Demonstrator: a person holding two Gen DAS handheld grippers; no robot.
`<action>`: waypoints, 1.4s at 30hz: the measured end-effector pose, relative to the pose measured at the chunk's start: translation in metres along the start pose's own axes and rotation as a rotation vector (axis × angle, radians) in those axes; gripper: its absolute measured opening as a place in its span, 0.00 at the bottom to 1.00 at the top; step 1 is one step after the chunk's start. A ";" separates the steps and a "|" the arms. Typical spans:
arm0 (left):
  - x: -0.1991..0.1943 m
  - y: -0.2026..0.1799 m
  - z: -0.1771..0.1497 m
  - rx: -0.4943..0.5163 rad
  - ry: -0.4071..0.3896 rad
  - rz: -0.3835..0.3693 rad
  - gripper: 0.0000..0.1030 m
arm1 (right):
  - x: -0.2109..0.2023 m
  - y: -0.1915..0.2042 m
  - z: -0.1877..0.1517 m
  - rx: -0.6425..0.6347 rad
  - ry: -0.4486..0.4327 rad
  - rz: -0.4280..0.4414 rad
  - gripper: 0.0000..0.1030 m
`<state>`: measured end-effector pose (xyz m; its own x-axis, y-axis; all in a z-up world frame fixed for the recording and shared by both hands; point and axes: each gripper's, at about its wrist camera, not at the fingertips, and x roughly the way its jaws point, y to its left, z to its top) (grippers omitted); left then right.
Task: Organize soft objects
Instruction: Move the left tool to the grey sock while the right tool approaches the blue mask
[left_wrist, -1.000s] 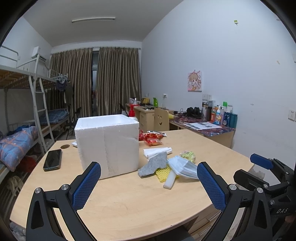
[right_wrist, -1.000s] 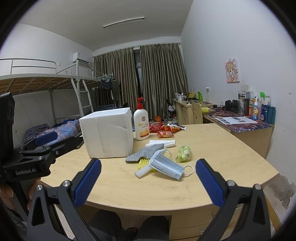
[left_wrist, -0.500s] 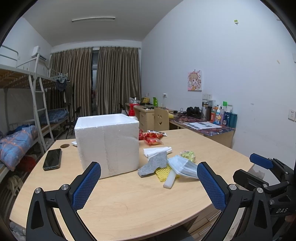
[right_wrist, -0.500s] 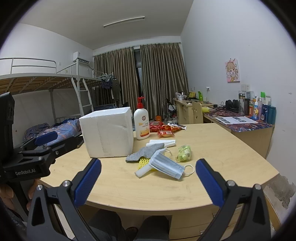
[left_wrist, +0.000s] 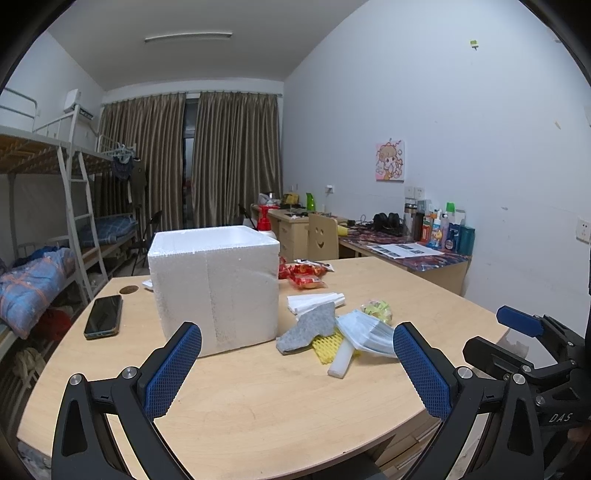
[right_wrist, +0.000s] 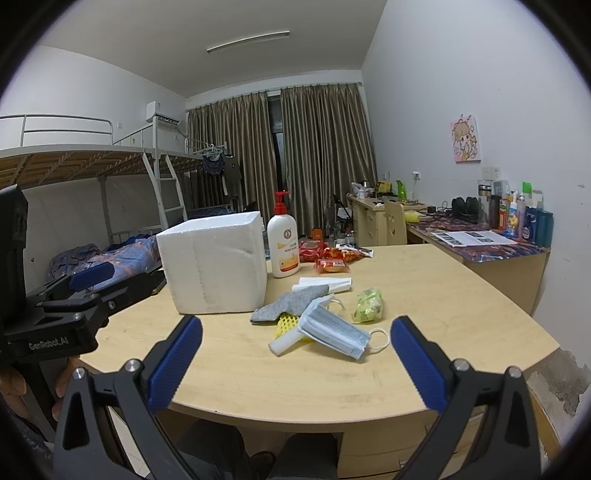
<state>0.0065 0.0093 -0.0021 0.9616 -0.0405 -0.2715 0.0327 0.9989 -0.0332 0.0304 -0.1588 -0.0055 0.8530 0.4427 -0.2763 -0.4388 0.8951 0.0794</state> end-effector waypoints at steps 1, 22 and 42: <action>0.001 0.000 0.000 -0.001 0.000 0.001 1.00 | 0.001 0.000 0.001 -0.001 0.001 -0.001 1.00; 0.089 -0.004 -0.013 0.017 0.177 -0.157 1.00 | 0.059 -0.044 -0.008 0.034 0.120 -0.039 1.00; 0.176 -0.009 0.002 0.046 0.356 -0.298 1.00 | 0.108 -0.062 -0.011 0.020 0.234 0.044 0.97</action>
<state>0.1757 -0.0068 -0.0475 0.7551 -0.3230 -0.5705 0.3130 0.9423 -0.1192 0.1467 -0.1672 -0.0508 0.7433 0.4588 -0.4869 -0.4664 0.8771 0.1145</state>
